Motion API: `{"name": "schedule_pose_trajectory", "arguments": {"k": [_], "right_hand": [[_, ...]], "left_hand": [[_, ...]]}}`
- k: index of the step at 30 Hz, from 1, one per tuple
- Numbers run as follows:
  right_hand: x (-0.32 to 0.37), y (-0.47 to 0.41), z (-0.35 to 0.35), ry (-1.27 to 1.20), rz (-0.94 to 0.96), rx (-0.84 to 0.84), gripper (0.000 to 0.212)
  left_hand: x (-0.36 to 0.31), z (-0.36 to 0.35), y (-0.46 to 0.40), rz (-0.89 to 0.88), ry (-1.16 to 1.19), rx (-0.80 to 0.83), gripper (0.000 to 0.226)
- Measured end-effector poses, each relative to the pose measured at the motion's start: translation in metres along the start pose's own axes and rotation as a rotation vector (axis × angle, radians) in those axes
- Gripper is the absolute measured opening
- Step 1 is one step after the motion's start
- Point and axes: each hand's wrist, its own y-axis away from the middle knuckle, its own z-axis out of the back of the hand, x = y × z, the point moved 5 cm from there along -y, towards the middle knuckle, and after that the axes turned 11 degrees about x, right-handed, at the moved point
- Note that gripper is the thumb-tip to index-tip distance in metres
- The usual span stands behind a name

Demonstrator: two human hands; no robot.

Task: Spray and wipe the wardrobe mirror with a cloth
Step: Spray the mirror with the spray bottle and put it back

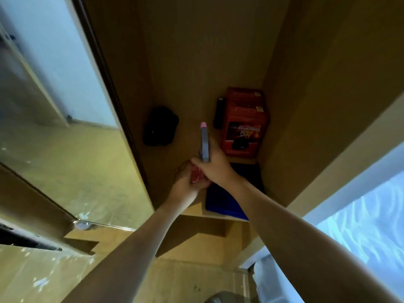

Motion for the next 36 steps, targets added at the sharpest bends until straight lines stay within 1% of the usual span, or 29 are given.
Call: {"name": "schedule_pose_trajectory", "arguments": {"k": [2,4,5,7,9,12,14,16,17,21,23,26,30,33,36], "right_hand": [[0.013,0.012,-0.004,0.042,0.006,-0.038,0.059],[0.025,0.028,-0.009,0.067,-0.020,-0.084,0.051],[0.030,0.037,-0.012,0.075,-0.032,-0.115,0.049],[0.040,0.058,-0.020,0.078,-0.050,-0.193,0.053],[0.053,0.080,-0.030,0.083,-0.057,-0.265,0.053],[0.078,0.112,-0.051,0.090,-0.052,-0.323,0.046],[0.095,0.131,-0.067,0.077,-0.048,-0.345,0.046],[0.113,0.147,-0.081,0.076,-0.028,-0.356,0.047],[0.121,0.154,-0.087,0.073,-0.016,-0.361,0.047],[0.150,0.175,-0.108,0.043,0.024,-0.366,0.056],[0.161,0.183,-0.118,0.045,0.043,-0.344,0.057],[0.175,0.194,-0.131,0.038,0.067,-0.314,0.055],[0.190,0.209,-0.153,0.075,0.093,-0.292,0.053],[0.202,0.218,-0.170,0.080,0.099,-0.249,0.050],[0.218,0.225,-0.186,0.060,0.126,-0.223,0.048]], "left_hand": [[-0.007,0.002,0.015,-0.029,-0.035,0.019,0.032],[-0.014,0.003,0.030,-0.052,-0.047,0.046,0.028],[-0.016,0.005,0.036,-0.066,-0.043,0.060,0.035],[-0.019,0.009,0.051,-0.081,-0.062,0.078,0.050],[-0.026,0.013,0.073,-0.122,-0.115,0.105,0.049],[-0.033,0.020,0.113,-0.207,-0.144,0.137,0.043],[-0.030,0.027,0.135,-0.222,-0.126,0.167,0.049],[-0.033,0.035,0.157,-0.248,-0.116,0.167,0.058],[-0.036,0.039,0.166,-0.263,-0.110,0.165,0.059],[-0.058,0.058,0.208,-0.275,-0.079,0.165,0.046],[-0.064,0.067,0.229,-0.283,-0.067,0.133,0.041],[-0.065,0.079,0.255,-0.284,-0.006,0.112,0.046],[-0.061,0.091,0.288,-0.228,0.033,0.069,0.050],[-0.060,0.101,0.313,-0.207,0.024,0.009,0.048],[-0.062,0.112,0.335,-0.214,0.039,-0.004,0.050]]}}
